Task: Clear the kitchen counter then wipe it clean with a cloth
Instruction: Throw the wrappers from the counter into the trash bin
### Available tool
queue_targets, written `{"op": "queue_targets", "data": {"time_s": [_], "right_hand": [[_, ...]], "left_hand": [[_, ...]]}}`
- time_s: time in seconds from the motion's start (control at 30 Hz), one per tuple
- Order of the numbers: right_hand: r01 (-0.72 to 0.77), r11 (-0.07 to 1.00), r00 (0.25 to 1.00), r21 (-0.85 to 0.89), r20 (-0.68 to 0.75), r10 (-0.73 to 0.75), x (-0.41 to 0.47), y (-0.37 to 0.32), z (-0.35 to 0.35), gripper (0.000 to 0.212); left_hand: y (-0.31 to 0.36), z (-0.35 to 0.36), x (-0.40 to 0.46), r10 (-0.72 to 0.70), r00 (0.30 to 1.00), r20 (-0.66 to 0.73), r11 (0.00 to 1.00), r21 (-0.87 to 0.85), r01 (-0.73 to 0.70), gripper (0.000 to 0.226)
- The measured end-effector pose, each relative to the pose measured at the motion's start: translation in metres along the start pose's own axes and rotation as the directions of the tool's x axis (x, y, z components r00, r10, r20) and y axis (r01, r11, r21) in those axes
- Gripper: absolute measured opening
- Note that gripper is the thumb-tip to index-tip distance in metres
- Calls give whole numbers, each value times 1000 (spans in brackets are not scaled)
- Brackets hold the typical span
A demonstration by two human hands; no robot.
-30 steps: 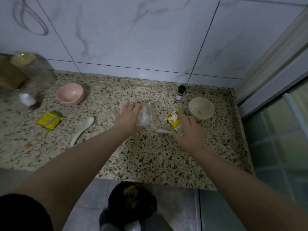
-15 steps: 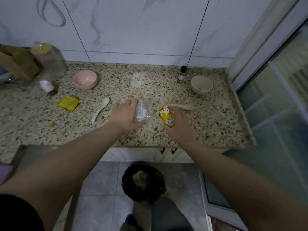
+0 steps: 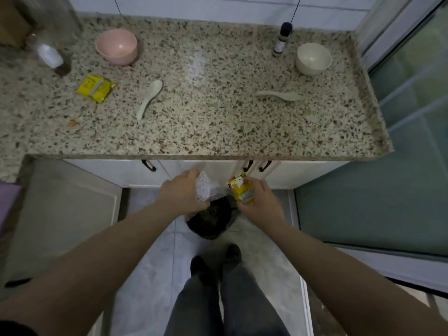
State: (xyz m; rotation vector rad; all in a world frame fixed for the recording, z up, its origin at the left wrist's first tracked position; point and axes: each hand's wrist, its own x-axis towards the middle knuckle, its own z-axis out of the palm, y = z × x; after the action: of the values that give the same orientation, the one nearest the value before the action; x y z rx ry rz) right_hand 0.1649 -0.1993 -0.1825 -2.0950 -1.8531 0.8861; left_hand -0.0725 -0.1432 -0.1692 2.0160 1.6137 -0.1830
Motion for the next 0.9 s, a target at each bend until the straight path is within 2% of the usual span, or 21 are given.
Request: {"op": "queue_targets", "data": {"time_s": [0.1, 0.17, 0.23, 0.33, 0.43, 0.53, 0.67, 0.8, 0.9], "right_hand": [[-75, 997, 993, 12, 96, 73, 18, 22, 43, 65], [-108, 994, 985, 3, 137, 107, 31, 35, 70, 70], [-163, 986, 971, 14, 181, 158, 47, 49, 99, 75], [-255, 965, 949, 60, 208, 238, 76, 75, 157, 76], [-307, 951, 929, 46, 234, 288, 96, 99, 210, 76], [-403, 909, 891, 103, 270, 365, 115, 123, 256, 71], [-596, 775, 786, 210, 351, 509, 134, 147, 300, 67], [-756, 581, 640, 302, 525, 561, 151, 168, 332, 87], [-783, 466, 621, 411, 532, 575, 157, 175, 336, 98]], "left_hand": [[-17, 54, 18, -110, 992, 56, 975, -189, 119, 89], [-25, 86, 28, -196, 978, 72, 931, -300, 209, 96], [-36, 121, 44, -271, 960, 66, 884, -378, 275, 91], [-55, 179, 77, -400, 914, 68, 811, -438, 387, 82], [-74, 228, 101, -499, 864, 61, 728, -511, 457, 82], [-89, 268, 121, -548, 830, 100, 689, -510, 516, 88], [-100, 313, 139, -598, 784, 168, 656, -460, 599, 104], [-108, 341, 150, -604, 754, 258, 588, -495, 640, 122], [-107, 341, 148, -596, 754, 277, 583, -496, 643, 116]]}}
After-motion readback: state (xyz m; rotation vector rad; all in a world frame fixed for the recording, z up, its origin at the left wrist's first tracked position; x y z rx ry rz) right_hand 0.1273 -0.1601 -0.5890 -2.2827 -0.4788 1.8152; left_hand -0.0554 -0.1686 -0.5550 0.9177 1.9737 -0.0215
